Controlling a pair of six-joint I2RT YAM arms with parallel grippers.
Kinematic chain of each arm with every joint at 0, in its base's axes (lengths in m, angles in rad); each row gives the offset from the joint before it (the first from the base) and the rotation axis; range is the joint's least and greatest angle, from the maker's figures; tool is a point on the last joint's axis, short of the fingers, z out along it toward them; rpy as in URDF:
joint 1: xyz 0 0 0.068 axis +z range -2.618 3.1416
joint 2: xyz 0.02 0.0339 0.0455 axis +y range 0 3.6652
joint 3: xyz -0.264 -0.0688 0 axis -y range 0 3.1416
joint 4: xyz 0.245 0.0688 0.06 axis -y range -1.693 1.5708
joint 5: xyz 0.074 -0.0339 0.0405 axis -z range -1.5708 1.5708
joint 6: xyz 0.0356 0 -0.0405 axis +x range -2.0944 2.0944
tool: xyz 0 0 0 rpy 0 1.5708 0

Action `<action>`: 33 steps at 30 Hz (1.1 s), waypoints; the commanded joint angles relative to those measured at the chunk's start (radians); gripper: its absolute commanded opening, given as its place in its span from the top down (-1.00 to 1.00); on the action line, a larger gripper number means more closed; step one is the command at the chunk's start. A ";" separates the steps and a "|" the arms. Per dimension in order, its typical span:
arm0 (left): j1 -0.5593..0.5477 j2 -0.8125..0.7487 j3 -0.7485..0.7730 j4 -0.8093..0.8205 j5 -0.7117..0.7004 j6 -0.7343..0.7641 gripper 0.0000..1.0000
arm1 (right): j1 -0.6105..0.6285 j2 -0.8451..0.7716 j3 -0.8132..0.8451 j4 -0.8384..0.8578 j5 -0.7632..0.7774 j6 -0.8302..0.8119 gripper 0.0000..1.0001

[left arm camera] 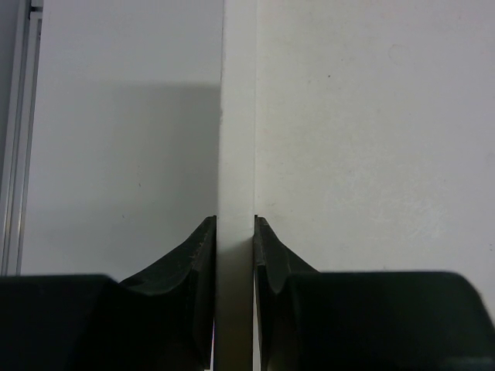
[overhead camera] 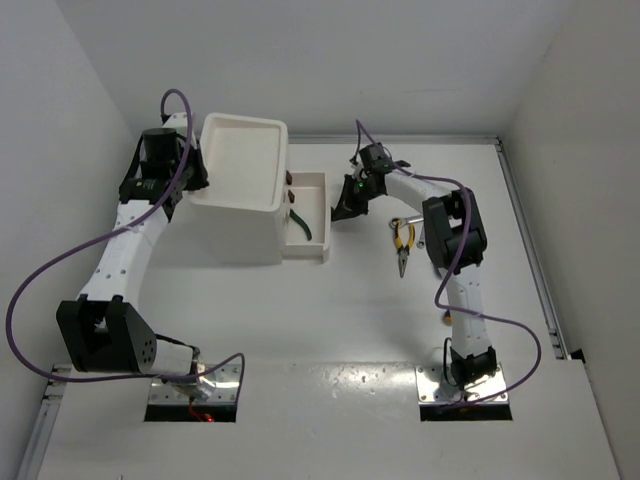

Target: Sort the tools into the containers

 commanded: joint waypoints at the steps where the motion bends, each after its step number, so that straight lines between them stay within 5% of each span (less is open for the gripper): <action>1: -0.037 0.083 -0.070 -0.140 0.173 -0.043 1.00 | 0.028 0.002 0.014 0.110 -0.081 0.068 1.00; 26: -0.098 0.083 -0.080 -0.131 0.184 -0.043 1.00 | 0.160 0.117 0.161 0.259 -0.161 0.204 1.00; 31: -0.098 0.083 -0.089 -0.131 0.173 -0.043 1.00 | 0.160 0.128 0.161 0.314 -0.204 0.226 0.86; 33: -0.098 0.083 -0.089 -0.131 0.164 -0.043 1.00 | 0.160 0.116 0.161 0.314 -0.216 0.214 0.62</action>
